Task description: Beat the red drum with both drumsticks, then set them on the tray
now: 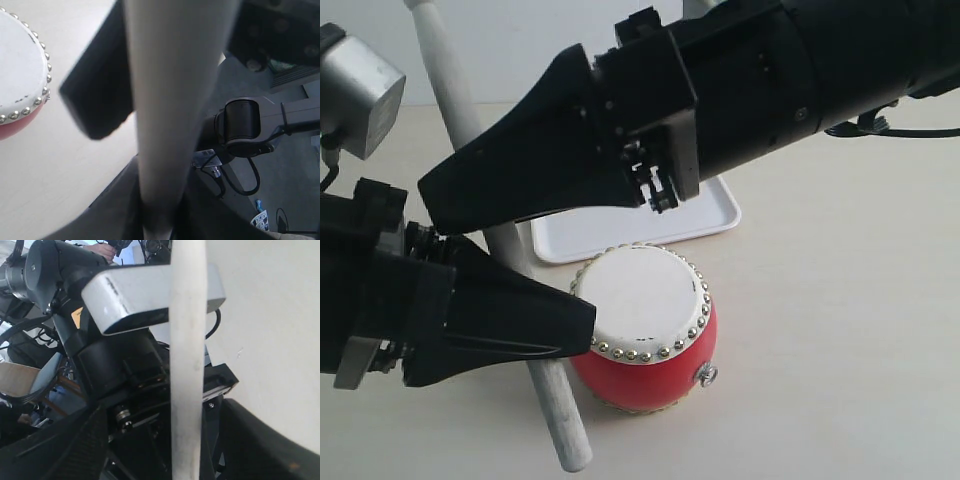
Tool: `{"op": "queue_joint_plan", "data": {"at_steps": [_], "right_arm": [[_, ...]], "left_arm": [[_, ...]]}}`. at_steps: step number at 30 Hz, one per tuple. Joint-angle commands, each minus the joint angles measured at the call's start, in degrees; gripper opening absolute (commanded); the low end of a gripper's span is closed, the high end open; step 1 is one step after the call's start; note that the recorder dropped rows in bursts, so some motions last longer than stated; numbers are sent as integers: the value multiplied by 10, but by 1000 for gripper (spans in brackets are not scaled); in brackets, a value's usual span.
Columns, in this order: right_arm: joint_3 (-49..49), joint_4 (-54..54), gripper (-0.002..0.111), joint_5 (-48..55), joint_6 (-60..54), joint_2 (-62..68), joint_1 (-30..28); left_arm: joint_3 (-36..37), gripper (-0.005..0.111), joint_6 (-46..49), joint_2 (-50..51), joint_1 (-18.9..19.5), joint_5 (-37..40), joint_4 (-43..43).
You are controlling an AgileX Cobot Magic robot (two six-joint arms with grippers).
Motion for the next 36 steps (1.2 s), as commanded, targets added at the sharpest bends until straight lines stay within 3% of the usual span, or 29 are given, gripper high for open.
{"op": "queue_joint_plan", "data": {"at_steps": [1,20,36], "right_arm": [[2,8,61,-19,-10,0,3],[2,34,60,-21,-10,0,3],[2,38,50,-21,-8,0,3]], "left_arm": [[-3,0,2,-3,-1,-5,-8],[-3,0,2,-3,-1,-5,-8],[-3,0,2,-3,-1,-5,-8]]}}
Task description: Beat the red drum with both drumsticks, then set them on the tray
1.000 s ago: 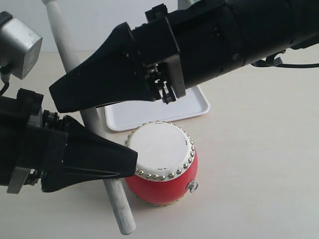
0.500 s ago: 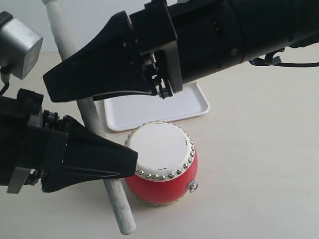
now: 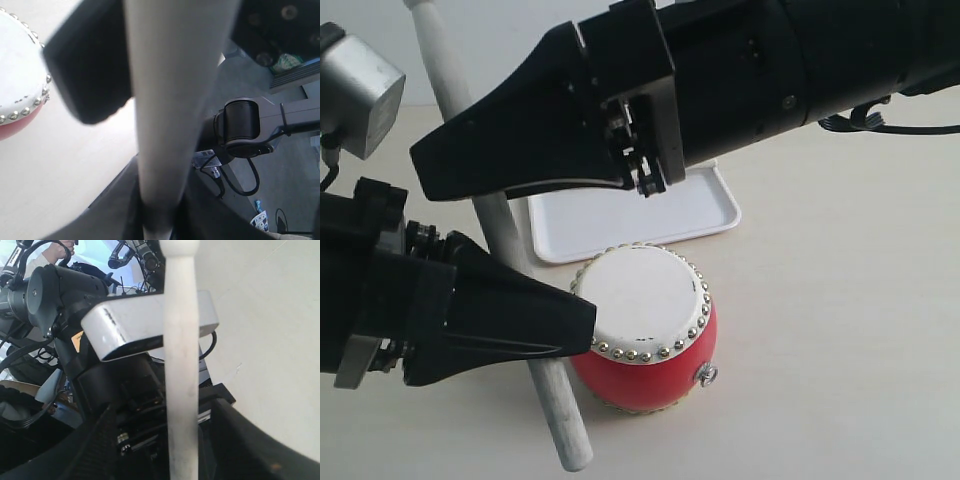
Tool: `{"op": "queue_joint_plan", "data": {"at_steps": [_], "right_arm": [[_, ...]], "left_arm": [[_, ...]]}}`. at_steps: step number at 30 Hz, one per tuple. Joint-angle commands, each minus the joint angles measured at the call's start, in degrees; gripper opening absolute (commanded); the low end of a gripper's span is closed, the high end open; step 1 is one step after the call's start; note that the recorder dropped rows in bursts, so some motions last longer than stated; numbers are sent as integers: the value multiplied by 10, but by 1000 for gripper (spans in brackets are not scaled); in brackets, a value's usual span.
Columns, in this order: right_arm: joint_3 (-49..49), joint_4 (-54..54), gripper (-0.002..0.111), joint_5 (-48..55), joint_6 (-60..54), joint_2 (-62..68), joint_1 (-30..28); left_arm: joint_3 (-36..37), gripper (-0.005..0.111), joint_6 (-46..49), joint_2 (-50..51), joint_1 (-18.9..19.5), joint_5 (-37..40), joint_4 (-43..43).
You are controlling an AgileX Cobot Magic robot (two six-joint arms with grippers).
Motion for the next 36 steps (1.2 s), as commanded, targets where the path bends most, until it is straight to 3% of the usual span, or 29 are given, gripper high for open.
{"op": "queue_joint_plan", "data": {"at_steps": [1,18,32,36], "right_arm": [[2,9,48,-2,-4,-1,1],[2,7,0,1,-4,-1,1],[2,7,0,1,-5,-1,1],[2,7,0,1,-5,-1,1]], "left_arm": [[-3,0,2,-3,-1,-5,-7],[-3,0,2,-3,-1,-5,-7],[-3,1,-3,-3,-1,-4,-9],[-3,22,-6,-3,-1,-4,-11]]}}
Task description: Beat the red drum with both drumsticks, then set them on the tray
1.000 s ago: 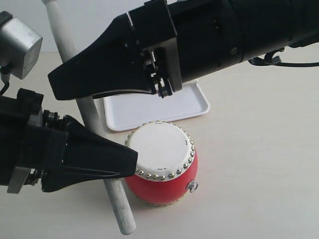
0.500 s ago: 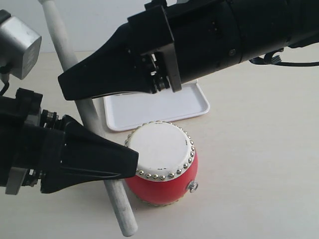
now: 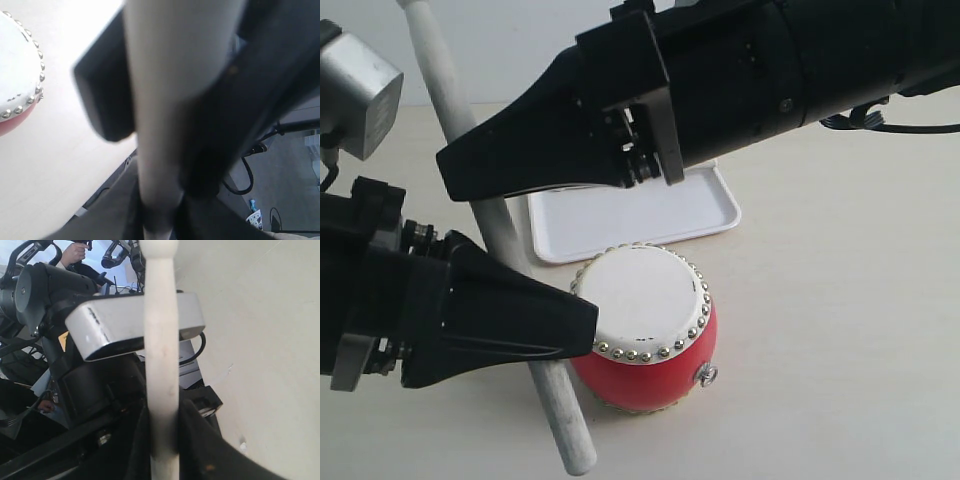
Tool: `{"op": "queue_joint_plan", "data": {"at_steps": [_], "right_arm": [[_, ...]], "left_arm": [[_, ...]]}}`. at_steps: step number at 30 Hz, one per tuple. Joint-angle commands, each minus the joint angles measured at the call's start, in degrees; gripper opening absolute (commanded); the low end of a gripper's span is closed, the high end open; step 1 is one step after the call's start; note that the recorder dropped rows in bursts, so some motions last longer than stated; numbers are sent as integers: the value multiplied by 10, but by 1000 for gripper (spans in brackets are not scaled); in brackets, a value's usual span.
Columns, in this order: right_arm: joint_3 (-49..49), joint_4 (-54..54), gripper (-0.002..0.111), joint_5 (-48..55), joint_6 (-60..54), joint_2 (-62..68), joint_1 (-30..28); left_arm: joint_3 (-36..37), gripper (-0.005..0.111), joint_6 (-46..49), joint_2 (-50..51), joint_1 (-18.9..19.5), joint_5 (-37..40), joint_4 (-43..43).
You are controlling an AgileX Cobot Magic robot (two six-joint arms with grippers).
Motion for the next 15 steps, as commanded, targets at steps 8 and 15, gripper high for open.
{"op": "queue_joint_plan", "data": {"at_steps": [8,15], "right_arm": [[2,12,0,5,-2,-1,1],[2,12,0,-53,-1,-9,1]], "left_arm": [[-2,76,-9,-1,-1,-11,-3],[-2,76,-14,-15,-1,-10,5]]}}
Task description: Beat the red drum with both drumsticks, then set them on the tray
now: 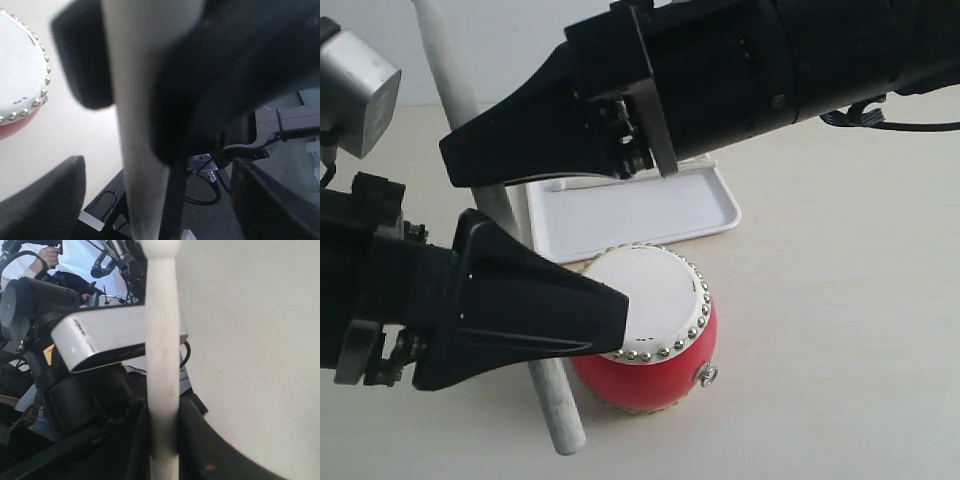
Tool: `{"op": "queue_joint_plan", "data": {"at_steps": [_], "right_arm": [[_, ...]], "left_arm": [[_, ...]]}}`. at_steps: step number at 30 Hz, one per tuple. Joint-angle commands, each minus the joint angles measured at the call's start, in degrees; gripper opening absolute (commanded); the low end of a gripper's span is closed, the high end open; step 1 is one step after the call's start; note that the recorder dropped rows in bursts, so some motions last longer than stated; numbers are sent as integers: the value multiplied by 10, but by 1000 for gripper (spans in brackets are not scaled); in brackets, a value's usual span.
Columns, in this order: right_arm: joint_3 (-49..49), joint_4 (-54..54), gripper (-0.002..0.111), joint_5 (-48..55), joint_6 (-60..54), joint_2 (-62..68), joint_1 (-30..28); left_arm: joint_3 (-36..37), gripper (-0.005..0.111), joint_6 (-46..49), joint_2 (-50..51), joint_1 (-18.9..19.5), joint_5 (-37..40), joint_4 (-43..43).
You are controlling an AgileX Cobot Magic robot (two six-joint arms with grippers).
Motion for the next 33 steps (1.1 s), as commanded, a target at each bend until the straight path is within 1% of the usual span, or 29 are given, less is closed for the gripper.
{"op": "queue_joint_plan", "data": {"at_steps": [1,5,9,12,16,18,23,28,31,33], "right_arm": [[2,9,0,-33,-1,-11,1],[2,9,0,-77,3,-17,1],[2,-6,0,-125,3,-17,1],[2,-6,0,-141,3,-17,-8],[2,-8,0,-147,5,-17,-31],[2,-11,0,-148,5,-17,-48],[2,-70,0,-152,47,-17,-87],[2,-134,0,-151,92,-17,-110],[2,-142,0,-151,94,-17,-110],[2,-142,0,-151,94,-17,-110]], "left_arm": [[-2,76,-2,-23,-1,-7,8],[-2,76,-19,-52,-1,-16,40],[-2,76,-98,-62,-1,-9,132],[-2,76,-141,-65,-1,5,181],[-2,76,-172,-65,-1,26,224],[-2,76,-173,-65,-1,28,231],[-2,76,-201,-65,-1,28,264],[-2,76,-308,-65,-1,31,366],[-2,76,-375,-65,-1,42,431],[-2,76,-411,-63,-1,57,459]]}}
